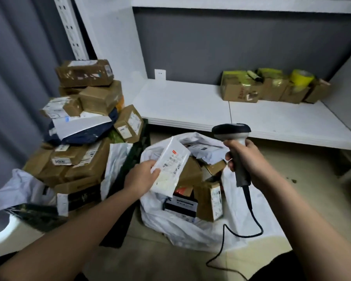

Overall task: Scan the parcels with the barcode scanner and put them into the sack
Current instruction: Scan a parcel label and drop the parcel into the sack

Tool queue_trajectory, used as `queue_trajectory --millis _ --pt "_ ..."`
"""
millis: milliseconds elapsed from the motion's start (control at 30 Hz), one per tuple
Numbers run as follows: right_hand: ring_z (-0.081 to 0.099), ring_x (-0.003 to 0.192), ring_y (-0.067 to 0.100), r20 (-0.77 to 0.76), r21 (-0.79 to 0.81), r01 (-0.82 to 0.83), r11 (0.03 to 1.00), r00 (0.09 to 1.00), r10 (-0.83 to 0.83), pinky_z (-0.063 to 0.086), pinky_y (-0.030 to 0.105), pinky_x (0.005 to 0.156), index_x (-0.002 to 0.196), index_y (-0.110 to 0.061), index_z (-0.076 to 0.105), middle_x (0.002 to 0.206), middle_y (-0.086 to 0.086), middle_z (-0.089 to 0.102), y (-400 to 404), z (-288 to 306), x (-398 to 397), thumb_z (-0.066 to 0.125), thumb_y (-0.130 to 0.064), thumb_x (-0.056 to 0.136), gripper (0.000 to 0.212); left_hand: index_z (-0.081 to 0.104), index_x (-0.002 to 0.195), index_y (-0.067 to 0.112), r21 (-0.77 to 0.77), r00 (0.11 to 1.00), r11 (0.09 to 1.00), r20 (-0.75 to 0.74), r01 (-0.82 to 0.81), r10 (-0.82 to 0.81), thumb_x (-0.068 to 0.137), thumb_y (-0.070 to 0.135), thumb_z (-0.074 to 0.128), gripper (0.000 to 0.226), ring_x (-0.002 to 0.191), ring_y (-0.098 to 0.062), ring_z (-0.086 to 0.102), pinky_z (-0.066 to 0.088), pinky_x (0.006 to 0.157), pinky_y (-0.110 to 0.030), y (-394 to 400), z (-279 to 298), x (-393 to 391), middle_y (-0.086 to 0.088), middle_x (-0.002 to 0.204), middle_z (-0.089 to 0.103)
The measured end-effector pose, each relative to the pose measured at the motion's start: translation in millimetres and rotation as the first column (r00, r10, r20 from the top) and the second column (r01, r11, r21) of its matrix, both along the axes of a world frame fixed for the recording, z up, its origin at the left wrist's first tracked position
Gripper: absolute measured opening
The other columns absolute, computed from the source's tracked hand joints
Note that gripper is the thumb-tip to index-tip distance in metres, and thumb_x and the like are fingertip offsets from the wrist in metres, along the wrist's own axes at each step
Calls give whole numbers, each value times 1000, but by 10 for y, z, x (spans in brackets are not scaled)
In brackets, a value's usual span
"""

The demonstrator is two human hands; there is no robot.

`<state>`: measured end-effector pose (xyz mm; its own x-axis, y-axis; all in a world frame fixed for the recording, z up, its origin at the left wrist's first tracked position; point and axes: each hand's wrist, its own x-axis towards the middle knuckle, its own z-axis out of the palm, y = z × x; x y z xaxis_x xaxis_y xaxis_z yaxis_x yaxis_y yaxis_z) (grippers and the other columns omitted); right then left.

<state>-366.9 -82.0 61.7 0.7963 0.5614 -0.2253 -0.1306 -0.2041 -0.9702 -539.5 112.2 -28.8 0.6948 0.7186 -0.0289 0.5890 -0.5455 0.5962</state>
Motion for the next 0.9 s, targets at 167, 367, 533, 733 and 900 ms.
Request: queue_trajectory --millis 167,367,533,733,900 --pt "41 39 15 -8 -78 29 996 1000 -30 33 23 41 99 -9 50 60 8 50 -372 -229 301 58 -15 94 12 63 110 17 16 968 989 -211 145 -139 98 30 47 24 97 -26 63 50 75 -32 -497 -473 609 -5 108 68" --pt "41 42 16 -53 -97 33 995 998 -38 32 25 44 92 -12 50 61 8 50 -521 -435 546 58 -16 94 9 61 114 13 148 914 967 -381 208 -138 99 22 41 27 102 -32 62 43 68 -32 -704 -866 1275 -12 113 66" --pt "42 42 16 -69 -39 3 999 998 -5 34 23 40 93 -12 51 58 6 50 -416 -457 642 59 -17 94 9 54 123 12 146 885 978 -460 151 -68 100 29 44 30 103 -30 64 47 70 -34 -593 -1183 1397 -12 118 64" --pt "44 40 15 -58 -22 -49 999 997 48 36 22 38 102 -9 51 59 6 52 -255 -428 574 59 -19 94 16 42 133 16 266 910 956 -415 123 -1 98 30 48 38 107 -29 58 44 67 -34 -407 -1154 1207 -9 127 52" --pt "43 36 14 -92 1 -86 996 992 86 35 21 37 109 -3 50 56 7 51 -48 -341 324 59 -17 94 23 50 125 12 237 940 966 -340 105 -18 97 26 46 32 97 -32 61 49 70 -36 -139 -864 895 -10 117 57"
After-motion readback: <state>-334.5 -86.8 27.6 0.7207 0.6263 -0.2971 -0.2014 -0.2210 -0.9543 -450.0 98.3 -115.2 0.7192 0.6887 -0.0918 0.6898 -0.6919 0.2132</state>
